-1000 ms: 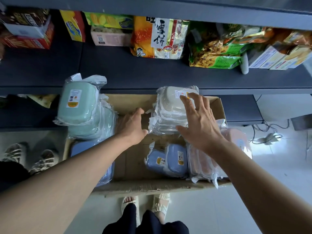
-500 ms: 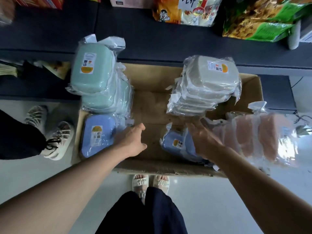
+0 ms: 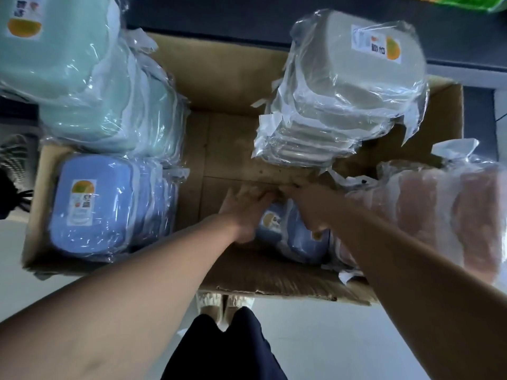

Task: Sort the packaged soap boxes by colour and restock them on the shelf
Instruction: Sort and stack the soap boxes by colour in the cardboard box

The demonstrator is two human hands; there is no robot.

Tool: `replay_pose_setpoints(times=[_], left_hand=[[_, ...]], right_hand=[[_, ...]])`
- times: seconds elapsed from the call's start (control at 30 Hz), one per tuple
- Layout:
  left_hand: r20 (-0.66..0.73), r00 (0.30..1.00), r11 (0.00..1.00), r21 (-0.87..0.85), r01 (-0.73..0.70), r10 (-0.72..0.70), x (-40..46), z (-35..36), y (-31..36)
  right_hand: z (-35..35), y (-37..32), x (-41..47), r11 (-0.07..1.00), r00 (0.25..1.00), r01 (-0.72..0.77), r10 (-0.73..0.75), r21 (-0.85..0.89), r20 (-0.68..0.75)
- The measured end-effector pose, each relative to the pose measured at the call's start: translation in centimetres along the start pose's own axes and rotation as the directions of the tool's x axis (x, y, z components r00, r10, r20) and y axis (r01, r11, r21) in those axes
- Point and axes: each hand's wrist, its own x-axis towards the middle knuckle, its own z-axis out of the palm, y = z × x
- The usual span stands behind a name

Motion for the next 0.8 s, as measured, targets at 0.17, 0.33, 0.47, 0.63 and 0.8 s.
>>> replay_pose_setpoints(times=[0.17,0.33,0.47,0.63,0.8], left_hand=[[0.011,0.997,0.984,0.161,0.070,-0.073,-0.7,0.5,-1.1],[0.086,0.888,0.892,0.022,0.452,-0.452,-4.3,-0.1,-4.3],[0.165,0.844,0.851,-0.044,0.523,-0.510,-6.1,-0.4,-5.0],[0.175,0.827,0.840,-0.002,0.543,-0.534,-6.5,-2.0,-4.8],[-0.106,0.939,0.944,0.012,0.331,-0.328,-5.9,-2.4,-5.1]], right_hand=[[-1.5,-0.6,-0.3,1.000,1.000,-0.002,0.002,0.015,0.031],[-2.7,-2.2,-0.6,0.975,0.997,0.079,-0.080,0.209,-0.002],[-3.6,-5.0,0.7,0.958,0.989,0.141,-0.145,0.251,-0.004],[-3.9,-8.0,2.5,0.955,0.991,0.078,-0.044,0.287,-0.124],[-1.5,-7.4,2.8,0.946,0.976,-0.122,0.169,0.300,-0.138]])
